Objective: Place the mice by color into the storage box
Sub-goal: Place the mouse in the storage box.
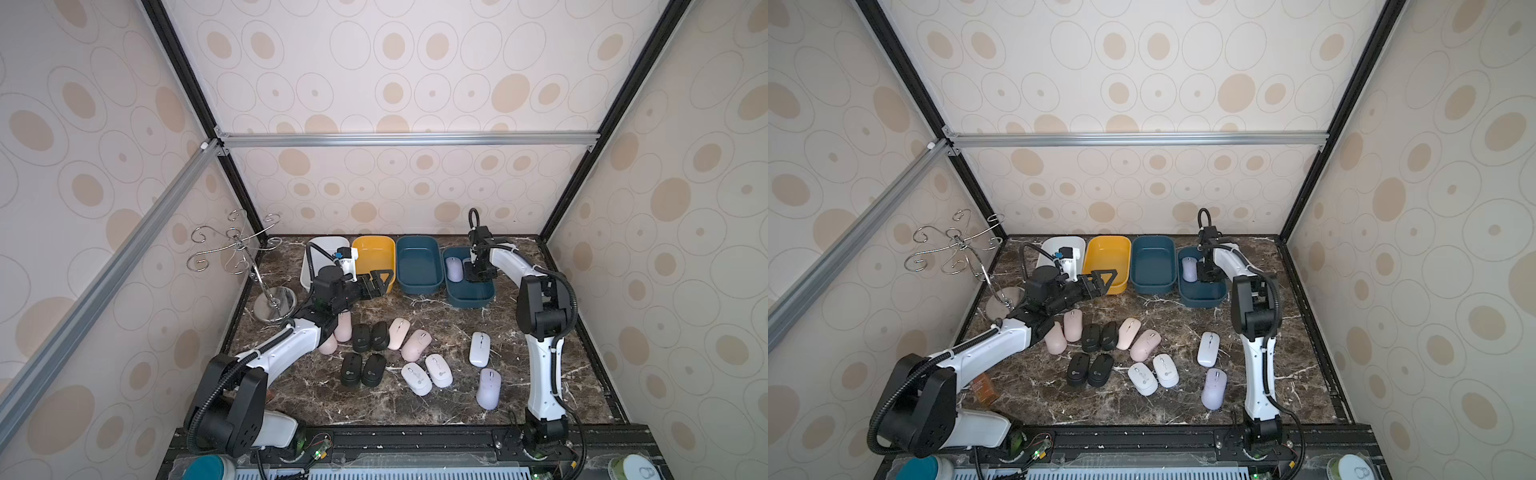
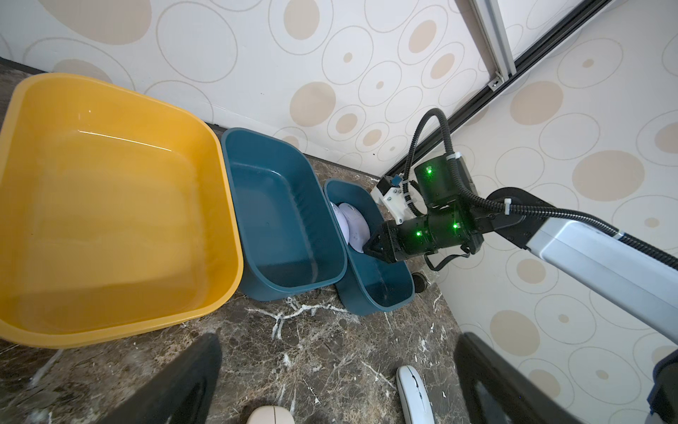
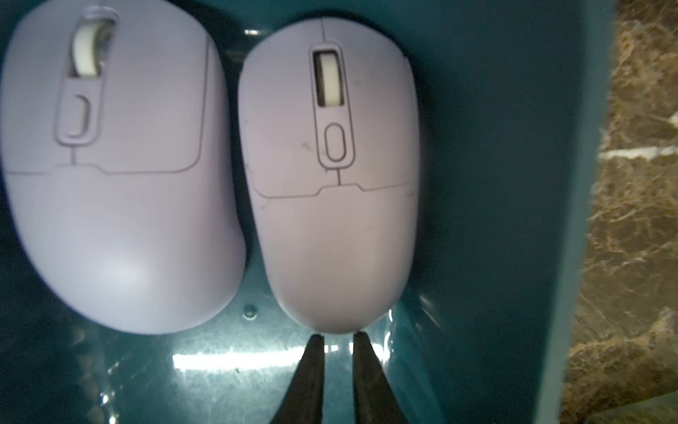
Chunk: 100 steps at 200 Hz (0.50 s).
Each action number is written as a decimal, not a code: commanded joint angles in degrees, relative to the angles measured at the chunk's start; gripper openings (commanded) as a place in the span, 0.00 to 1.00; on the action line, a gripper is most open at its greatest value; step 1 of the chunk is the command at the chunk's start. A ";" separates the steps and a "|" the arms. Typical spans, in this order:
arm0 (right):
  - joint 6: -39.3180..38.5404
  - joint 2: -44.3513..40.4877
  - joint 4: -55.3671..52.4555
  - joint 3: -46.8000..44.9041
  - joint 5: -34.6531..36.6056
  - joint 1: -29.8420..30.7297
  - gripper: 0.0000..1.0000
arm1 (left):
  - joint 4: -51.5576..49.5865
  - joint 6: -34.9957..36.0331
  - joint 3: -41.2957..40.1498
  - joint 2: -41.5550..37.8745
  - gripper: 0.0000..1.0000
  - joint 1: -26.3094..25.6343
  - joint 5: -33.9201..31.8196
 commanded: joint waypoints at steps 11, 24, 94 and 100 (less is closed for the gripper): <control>0.28 1.61 -0.91 2.95 1.50 0.15 0.18 | 0.94 -0.25 2.13 0.13 1.00 0.40 0.19; 0.08 1.52 -0.74 3.20 1.79 0.12 0.18 | 1.15 -0.27 2.07 0.15 1.00 0.40 0.27; 1.67 -5.22 -2.39 0.74 2.45 0.25 0.22 | 1.35 -0.62 2.07 -0.39 1.00 0.40 0.62; 2.63 -7.50 -1.92 -1.30 2.61 0.27 0.25 | 1.54 -0.67 1.91 -0.50 1.00 0.40 0.64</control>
